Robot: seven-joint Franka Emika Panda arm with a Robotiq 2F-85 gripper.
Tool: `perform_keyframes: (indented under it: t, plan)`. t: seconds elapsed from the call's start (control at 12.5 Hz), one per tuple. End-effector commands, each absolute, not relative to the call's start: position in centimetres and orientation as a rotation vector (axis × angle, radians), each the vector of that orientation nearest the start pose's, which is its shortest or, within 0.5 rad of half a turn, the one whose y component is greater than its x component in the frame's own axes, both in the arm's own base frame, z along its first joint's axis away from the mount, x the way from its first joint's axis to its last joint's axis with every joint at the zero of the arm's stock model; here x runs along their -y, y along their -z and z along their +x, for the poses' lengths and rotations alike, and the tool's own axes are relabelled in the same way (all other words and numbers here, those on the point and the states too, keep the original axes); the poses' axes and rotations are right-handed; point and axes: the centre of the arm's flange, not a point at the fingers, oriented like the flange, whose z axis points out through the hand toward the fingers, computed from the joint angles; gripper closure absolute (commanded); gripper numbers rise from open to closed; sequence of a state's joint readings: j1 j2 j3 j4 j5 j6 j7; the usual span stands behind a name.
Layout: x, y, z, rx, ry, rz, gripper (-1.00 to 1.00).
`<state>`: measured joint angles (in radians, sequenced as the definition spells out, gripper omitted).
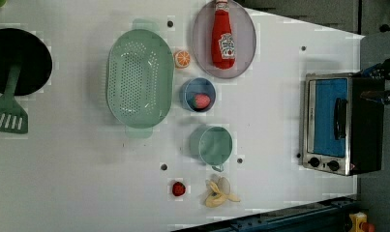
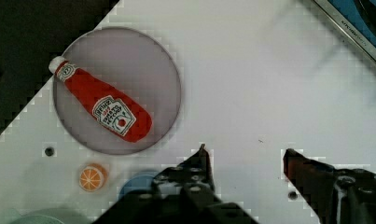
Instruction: Flap open oven.
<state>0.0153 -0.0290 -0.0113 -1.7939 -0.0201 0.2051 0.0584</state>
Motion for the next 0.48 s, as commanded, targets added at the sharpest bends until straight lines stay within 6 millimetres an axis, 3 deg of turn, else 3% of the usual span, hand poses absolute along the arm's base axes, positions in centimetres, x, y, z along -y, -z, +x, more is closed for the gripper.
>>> perform_keyframes:
  t: [0.08,0.24,0.4,0.48]
  plan:
    - [2.66,-63.78,43.42,-1.264,0.039,-2.856,-0.58]
    - [2.66,-63.78,43.42,-1.264,0.039,-2.856,-0.99]
    - [2.65,-63.79,43.42,-1.264,0.039,-2.856,-1.0]
    - [2.65,-63.78,43.42,-1.264,0.038,-2.856,-0.9]
